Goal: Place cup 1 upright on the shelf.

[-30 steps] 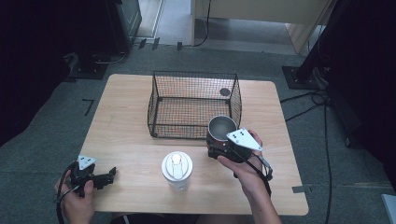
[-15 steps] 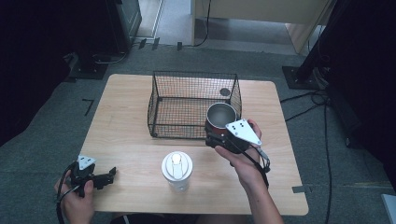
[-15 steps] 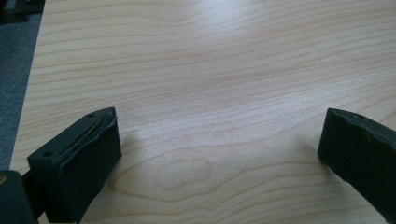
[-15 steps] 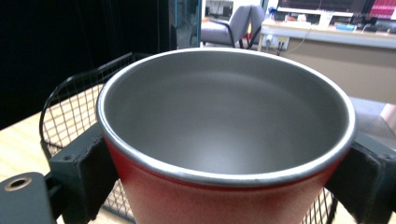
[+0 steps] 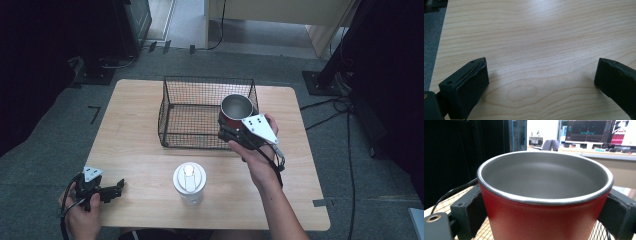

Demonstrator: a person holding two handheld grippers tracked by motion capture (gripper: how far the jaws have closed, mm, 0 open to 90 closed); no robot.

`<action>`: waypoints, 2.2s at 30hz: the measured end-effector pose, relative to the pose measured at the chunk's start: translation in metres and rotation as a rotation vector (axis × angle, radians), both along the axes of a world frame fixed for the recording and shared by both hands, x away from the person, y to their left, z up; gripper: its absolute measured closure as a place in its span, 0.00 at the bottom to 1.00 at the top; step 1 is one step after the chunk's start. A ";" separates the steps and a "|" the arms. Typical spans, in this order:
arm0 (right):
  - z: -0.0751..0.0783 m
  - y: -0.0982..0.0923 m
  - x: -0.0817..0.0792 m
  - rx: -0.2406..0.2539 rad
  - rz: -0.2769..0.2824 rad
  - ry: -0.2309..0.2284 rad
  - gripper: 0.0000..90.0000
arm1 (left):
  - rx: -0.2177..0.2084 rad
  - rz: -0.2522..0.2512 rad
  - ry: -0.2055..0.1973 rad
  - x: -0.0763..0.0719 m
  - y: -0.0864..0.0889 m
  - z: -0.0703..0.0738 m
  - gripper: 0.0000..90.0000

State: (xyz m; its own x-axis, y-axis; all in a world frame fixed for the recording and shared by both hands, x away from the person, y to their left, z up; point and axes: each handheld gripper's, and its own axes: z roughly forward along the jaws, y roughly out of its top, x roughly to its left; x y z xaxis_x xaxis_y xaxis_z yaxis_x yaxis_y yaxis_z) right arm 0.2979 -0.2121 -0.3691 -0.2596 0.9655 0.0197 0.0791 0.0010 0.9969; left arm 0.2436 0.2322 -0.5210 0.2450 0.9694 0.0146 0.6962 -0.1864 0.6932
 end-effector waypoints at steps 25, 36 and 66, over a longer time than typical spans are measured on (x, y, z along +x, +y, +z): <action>-0.017 0.009 0.084 -0.068 -0.109 -0.039 0.08 | -0.001 0.001 0.000 0.000 0.000 0.000 0.00; -0.028 0.008 0.114 -0.027 -0.152 0.035 0.08 | -0.002 0.002 0.000 0.000 0.000 0.000 0.00; -0.067 0.016 0.147 -0.119 -0.159 0.240 0.08 | 0.003 0.004 0.002 0.001 -0.001 0.000 0.00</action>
